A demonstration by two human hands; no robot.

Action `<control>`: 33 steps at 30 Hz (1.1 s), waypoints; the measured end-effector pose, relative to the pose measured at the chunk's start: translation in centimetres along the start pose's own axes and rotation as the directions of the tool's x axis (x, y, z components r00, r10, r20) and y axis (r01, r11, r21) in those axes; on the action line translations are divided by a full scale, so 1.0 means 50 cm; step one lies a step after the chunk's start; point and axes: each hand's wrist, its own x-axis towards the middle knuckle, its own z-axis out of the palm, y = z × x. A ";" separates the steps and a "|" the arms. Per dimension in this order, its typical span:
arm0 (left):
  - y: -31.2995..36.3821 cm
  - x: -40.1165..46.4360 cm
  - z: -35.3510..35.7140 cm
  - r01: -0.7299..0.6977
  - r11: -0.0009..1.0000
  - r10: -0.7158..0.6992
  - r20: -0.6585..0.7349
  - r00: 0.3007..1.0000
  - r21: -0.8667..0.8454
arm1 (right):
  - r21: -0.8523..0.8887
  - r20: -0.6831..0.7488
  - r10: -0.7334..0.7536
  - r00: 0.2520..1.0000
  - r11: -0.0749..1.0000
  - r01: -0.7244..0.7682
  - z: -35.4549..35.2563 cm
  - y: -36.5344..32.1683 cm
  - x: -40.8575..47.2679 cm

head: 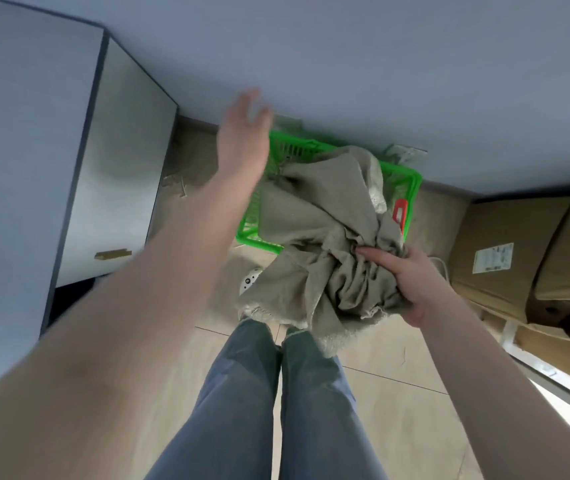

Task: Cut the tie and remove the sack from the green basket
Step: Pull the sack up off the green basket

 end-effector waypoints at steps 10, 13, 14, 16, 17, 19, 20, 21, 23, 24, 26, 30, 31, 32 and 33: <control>-0.076 -0.114 0.150 0.374 0.927 -0.307 0.613 0.728 0.019 | 0.185 0.009 -0.054 0.999 0.981 0.051 -0.017 0.005 -0.013; -0.103 -0.125 0.128 0.349 0.898 -0.439 0.571 0.694 0.267 | 0.091 -0.121 -0.001 0.993 0.996 0.012 -0.023 0.023 0.012; -0.127 -0.129 0.131 0.375 0.884 -0.466 0.502 0.728 0.278 | 0.164 -0.122 0.013 0.992 0.986 0.007 -0.019 0.016 0.022; -0.172 -0.135 0.123 0.510 0.822 -0.568 0.408 0.715 0.253 | 0.364 -0.028 0.036 0.999 0.931 -0.023 -0.017 -0.001 0.037; -0.187 -0.145 0.111 0.609 0.758 -0.643 0.424 0.638 0.232 | 0.422 0.018 0.039 0.999 0.906 -0.043 -0.017 -0.009 0.041; -0.181 -0.192 0.078 0.753 0.626 -0.698 0.574 0.428 0.200 | 0.446 0.039 0.055 0.998 0.892 -0.066 -0.016 -0.014 0.043; -0.164 -0.221 0.062 0.785 0.596 -0.666 0.650 0.366 0.169 | 0.445 0.023 0.053 0.998 0.894 -0.058 -0.012 -0.012 0.045; -0.171 -0.242 0.054 0.796 0.589 -0.658 0.656 0.369 0.143 | 0.418 -0.026 0.046 0.999 0.908 -0.031 -0.009 -0.010 0.046; -0.167 -0.259 0.049 0.892 0.446 -0.637 0.676 0.370 -0.068 | 0.172 -0.207 -0.082 0.975 0.978 0.118 -0.016 -0.011 0.047; -0.170 -0.254 0.046 0.883 0.406 -0.641 0.615 0.460 -0.237 | -0.099 -0.283 -0.222 0.933 0.974 0.202 -0.025 -0.011 0.051; -0.152 -0.243 0.033 0.787 0.422 -0.633 0.474 0.612 -0.450 | -0.622 -0.296 -0.455 0.840 0.759 0.193 -0.041 -0.005 0.058; -0.043 -0.253 0.030 0.744 0.430 -0.267 0.715 0.646 -0.511 | -0.779 -0.133 -0.459 0.879 0.596 0.193 -0.006 0.018 0.055; -0.022 -0.256 0.040 0.732 0.493 -0.217 0.748 0.627 -0.470 | -0.657 -0.120 -0.423 0.898 0.712 0.248 0.009 0.018 0.048; -0.008 -0.253 0.050 0.712 0.543 -0.194 0.758 0.623 -0.445 | -0.464 -0.123 -0.337 0.934 0.851 0.246 0.023 0.014 0.037; 0.000 -0.247 0.060 0.669 0.610 -0.184 0.746 0.641 -0.425 | -0.247 -0.089 -0.220 0.971 0.950 0.192 0.030 0.011 0.026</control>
